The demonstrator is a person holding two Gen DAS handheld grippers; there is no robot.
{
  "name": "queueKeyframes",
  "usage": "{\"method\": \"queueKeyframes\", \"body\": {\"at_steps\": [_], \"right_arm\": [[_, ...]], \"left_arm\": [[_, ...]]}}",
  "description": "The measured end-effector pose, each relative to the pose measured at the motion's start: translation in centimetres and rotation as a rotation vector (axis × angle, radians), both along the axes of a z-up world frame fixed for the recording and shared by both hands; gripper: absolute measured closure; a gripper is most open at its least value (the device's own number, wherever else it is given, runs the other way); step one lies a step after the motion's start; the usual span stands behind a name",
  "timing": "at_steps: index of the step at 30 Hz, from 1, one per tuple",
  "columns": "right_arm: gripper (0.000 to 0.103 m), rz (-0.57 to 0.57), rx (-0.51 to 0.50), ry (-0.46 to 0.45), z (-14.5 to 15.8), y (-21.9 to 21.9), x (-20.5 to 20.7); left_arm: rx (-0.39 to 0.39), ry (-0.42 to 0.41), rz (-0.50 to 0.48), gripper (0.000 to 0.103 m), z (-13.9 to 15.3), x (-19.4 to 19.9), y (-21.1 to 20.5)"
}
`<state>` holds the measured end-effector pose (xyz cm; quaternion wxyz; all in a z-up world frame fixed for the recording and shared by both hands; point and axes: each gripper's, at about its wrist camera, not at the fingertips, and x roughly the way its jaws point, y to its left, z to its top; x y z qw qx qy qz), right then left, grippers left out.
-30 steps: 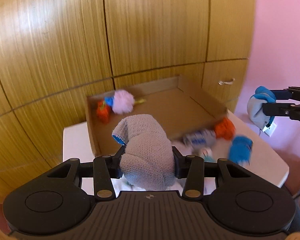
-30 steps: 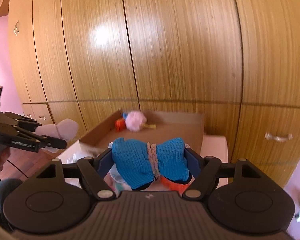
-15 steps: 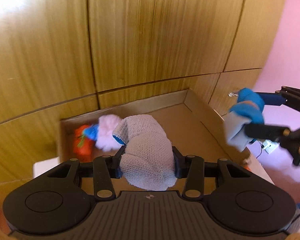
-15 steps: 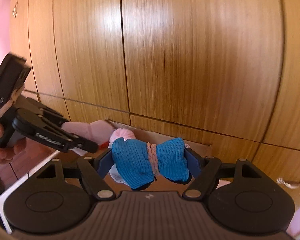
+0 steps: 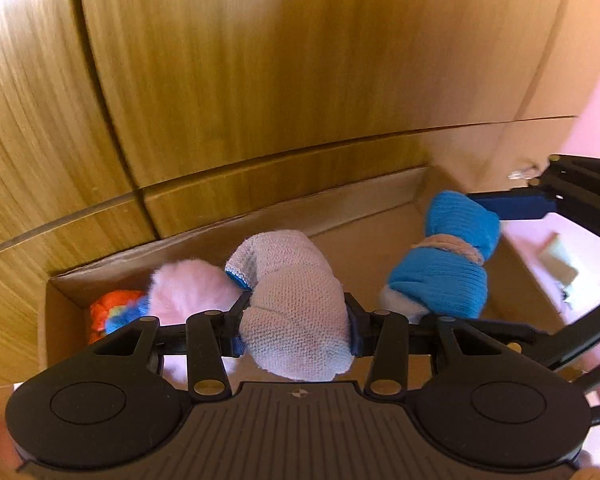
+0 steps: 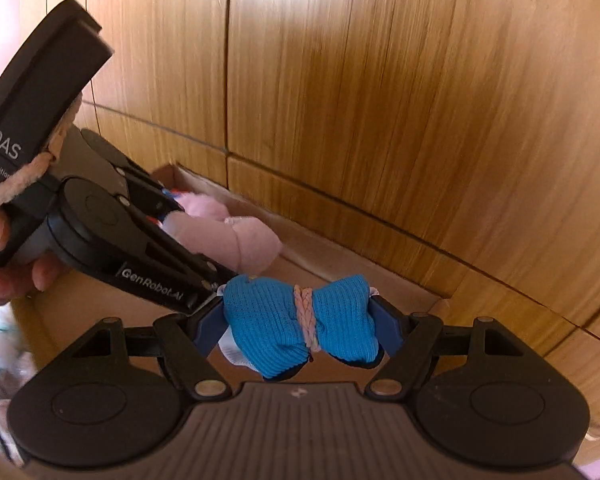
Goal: Organize objects
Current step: 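Lower both held sock bundles into the box beside the toy and release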
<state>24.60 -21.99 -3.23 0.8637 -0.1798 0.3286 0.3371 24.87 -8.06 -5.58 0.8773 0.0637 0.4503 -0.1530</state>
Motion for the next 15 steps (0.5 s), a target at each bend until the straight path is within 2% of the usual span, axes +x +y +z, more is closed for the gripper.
{"method": "queueKeyframes", "body": {"at_steps": [3, 10, 15], "right_arm": [[0.031, 0.017, -0.028, 0.010, -0.9, 1.0, 1.1], [0.031, 0.090, -0.099, 0.003, -1.8, 3.7, 2.2], [0.030, 0.097, -0.096, 0.005, -1.8, 3.9, 2.4]], "left_arm": [[-0.009, 0.019, 0.035, 0.051, -0.5, 0.7, 0.7], [-0.029, 0.007, 0.087, 0.049, -0.8, 0.5, 2.2], [-0.057, 0.006, 0.122, 0.044, -0.6, 0.0, 3.3]]}}
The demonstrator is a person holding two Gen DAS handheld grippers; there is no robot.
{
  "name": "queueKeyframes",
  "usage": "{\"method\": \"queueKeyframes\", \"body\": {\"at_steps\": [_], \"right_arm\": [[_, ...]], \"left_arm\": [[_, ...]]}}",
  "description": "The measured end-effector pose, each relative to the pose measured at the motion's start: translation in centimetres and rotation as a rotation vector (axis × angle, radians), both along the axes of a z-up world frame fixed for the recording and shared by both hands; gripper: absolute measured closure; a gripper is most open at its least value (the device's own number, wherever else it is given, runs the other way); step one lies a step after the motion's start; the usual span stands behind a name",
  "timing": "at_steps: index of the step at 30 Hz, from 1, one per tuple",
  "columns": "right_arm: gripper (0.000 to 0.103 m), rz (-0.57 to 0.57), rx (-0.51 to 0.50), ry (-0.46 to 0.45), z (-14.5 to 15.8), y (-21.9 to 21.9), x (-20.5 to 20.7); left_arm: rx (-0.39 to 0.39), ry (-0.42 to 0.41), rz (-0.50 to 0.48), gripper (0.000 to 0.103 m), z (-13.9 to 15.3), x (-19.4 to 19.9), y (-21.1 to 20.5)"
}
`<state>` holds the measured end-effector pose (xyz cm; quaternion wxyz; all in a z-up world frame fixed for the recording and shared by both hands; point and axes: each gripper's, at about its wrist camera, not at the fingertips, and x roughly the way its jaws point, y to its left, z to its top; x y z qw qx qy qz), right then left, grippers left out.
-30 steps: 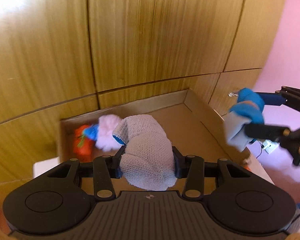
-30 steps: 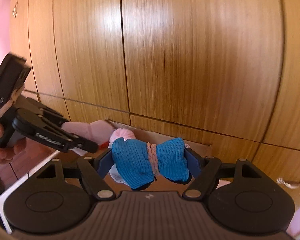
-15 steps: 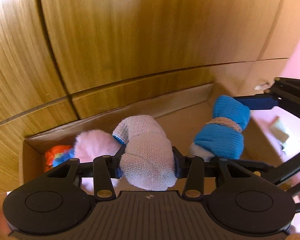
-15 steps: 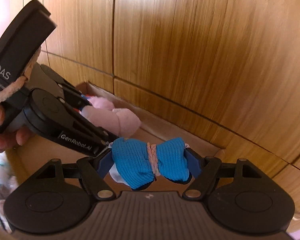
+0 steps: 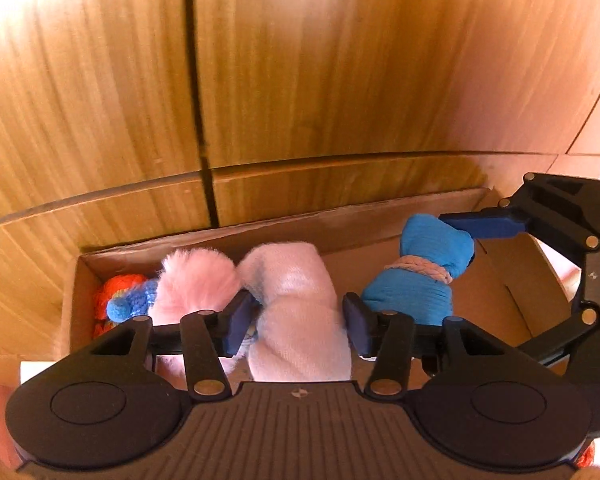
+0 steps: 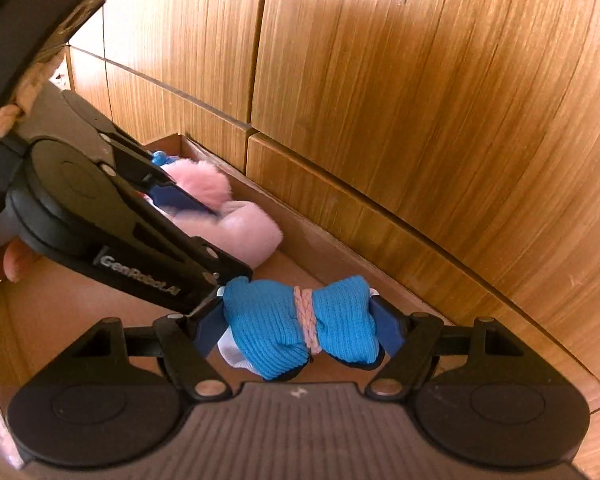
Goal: Organize objects
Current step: 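Lower both held sock bundles into the box beside the toy and release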
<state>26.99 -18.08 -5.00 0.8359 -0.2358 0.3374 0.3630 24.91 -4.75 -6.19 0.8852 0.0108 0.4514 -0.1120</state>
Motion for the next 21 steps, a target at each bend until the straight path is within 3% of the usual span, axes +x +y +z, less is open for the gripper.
{"method": "queueKeyframes", "body": {"at_steps": [6, 8, 15, 19, 21], "right_arm": [[0.030, -0.003, 0.015, 0.013, 0.1, -0.2, 0.3], [0.030, -0.001, 0.028, 0.024, 0.2, 0.0, 0.5], [0.025, 0.005, 0.018, 0.029, 0.1, 1.4, 0.9], [0.003, -0.005, 0.023, 0.030, 0.6, 0.9, 0.4], [0.003, -0.008, 0.029, 0.017, 1.2, 0.4, -0.1]], "left_arm": [[-0.078, -0.035, 0.022, 0.030, 1.8, -1.7, 1.4], [-0.101, -0.066, 0.030, 0.020, 2.8, -2.3, 1.7], [-0.120, -0.080, 0.051, 0.019, 4.5, -3.0, 2.6], [-0.147, -0.072, 0.054, 0.019, 4.7, -2.9, 2.3], [-0.150, -0.080, 0.050, 0.019, 4.9, -3.3, 2.4]]}}
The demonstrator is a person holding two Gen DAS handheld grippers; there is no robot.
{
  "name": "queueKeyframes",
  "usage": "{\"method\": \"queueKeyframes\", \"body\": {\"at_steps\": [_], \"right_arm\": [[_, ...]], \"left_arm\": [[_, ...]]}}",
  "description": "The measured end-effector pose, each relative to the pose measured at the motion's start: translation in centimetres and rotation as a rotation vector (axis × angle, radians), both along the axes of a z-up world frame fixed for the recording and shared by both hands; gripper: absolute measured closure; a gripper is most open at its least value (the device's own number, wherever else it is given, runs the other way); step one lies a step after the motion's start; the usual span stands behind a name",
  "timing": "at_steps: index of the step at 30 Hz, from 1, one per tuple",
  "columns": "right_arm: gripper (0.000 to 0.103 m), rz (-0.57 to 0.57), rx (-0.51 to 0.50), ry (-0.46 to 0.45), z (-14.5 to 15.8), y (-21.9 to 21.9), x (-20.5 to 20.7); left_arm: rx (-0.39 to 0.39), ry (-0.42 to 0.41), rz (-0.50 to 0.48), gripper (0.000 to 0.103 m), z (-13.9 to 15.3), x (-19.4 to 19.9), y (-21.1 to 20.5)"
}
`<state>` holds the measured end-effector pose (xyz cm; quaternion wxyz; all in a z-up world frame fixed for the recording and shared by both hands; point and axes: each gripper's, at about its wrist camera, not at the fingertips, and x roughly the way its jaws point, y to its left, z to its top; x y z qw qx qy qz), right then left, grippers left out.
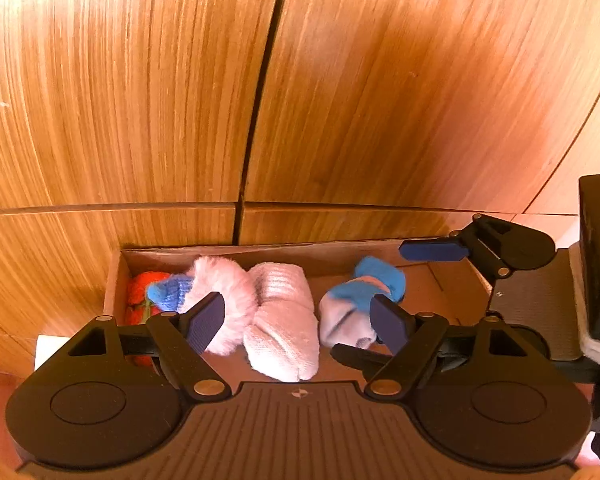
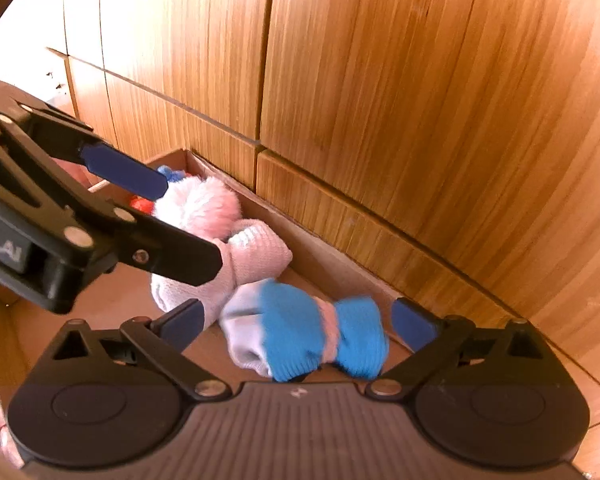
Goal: Organize objects
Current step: 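Lower both held sock bundles into the box beside the toy and release, then lift both tools out of the box back toward the pile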
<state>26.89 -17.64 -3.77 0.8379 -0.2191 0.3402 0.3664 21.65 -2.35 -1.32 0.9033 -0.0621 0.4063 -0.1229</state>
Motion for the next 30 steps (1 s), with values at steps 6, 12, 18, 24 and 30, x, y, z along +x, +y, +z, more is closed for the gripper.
{"method": "queueKeyframes", "body": {"at_steps": [6, 12, 18, 24, 30], "right_arm": [[0.003, -0.024, 0.025, -0.025, 2.1, -1.4, -2.5], [0.003, -0.035, 0.059, -0.066, 5.0, -3.2, -6.6], [0.001, -0.063, 0.147, -0.105, 9.3, -4.0, -11.1], [0.001, -0.090, 0.238, -0.180, 13.5, -5.1, -16.6], [0.001, -0.122, 0.325, -0.237, 14.8, -7.5, -25.0]], "left_arm": [[-0.020, -0.005, 0.007, 0.019, 0.5, -1.2, 0.5], [-0.034, -0.034, 0.004, 0.019, 2.0, -3.7, 1.4], [-0.060, -0.090, 0.000, 0.019, 5.1, -7.7, 3.1], [-0.076, -0.178, -0.008, 0.019, 8.6, -13.2, 5.6], [-0.037, -0.266, 0.006, 0.016, 9.2, -20.3, 8.6]]}}
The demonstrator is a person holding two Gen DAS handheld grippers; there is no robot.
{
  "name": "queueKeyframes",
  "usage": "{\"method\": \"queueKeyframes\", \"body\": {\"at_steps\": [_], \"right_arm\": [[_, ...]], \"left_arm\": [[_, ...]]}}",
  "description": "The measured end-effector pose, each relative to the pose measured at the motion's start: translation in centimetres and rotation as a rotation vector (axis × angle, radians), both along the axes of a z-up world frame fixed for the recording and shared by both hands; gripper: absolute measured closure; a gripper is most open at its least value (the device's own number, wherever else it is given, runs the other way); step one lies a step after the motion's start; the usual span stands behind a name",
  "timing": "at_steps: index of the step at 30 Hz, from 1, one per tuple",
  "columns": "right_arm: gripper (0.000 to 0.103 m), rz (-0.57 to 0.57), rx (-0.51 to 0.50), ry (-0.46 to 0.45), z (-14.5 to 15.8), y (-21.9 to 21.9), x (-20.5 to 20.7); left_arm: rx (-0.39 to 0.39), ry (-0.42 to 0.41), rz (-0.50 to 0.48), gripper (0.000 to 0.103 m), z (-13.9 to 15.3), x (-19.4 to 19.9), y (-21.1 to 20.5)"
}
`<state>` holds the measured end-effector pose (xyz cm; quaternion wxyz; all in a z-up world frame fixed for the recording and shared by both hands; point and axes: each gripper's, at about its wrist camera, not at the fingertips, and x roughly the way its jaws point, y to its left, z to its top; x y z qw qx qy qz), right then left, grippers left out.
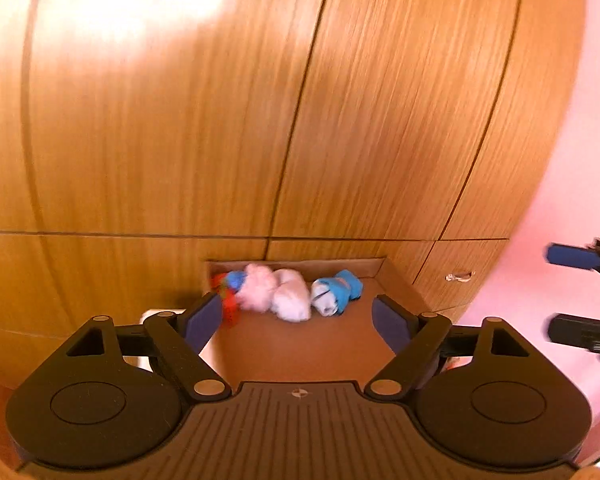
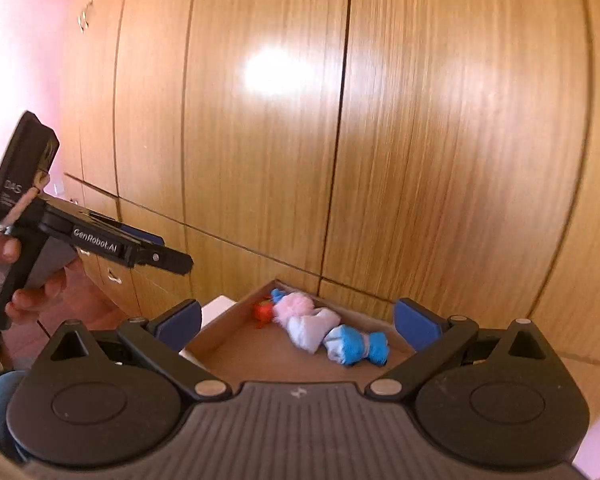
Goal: Organize objects
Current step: 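Lift both tools out of the box back toward the pile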
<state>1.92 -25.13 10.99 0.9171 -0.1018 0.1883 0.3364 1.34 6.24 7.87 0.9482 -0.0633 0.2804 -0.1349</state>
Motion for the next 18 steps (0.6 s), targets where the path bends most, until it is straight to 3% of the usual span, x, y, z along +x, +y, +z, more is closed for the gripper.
{"method": "queueKeyframes", "body": {"at_steps": [5, 8, 13, 18], "right_arm": [[0.001, 0.007, 0.059, 0.062, -3.4, -2.3, -7.1], [0.001, -0.024, 0.024, 0.109, -6.5, -3.5, -9.8], [0.001, -0.106, 0.001, 0.192, -11.0, -5.4, -9.3], [0.001, -0.150, 0.028, 0.188, -12.5, -6.2, -7.7]], "left_arm": [[0.049, -0.010, 0.037, 0.015, -2.8, -6.1, 1.3], [0.089, 0.014, 0.025, 0.014, -5.3, -9.4, 0.6], [0.275, 0.026, -0.068, 0.014, -9.9, -12.5, -3.5], [0.357, 0.062, -0.125, 0.014, -13.5, -12.3, -6.2]]}}
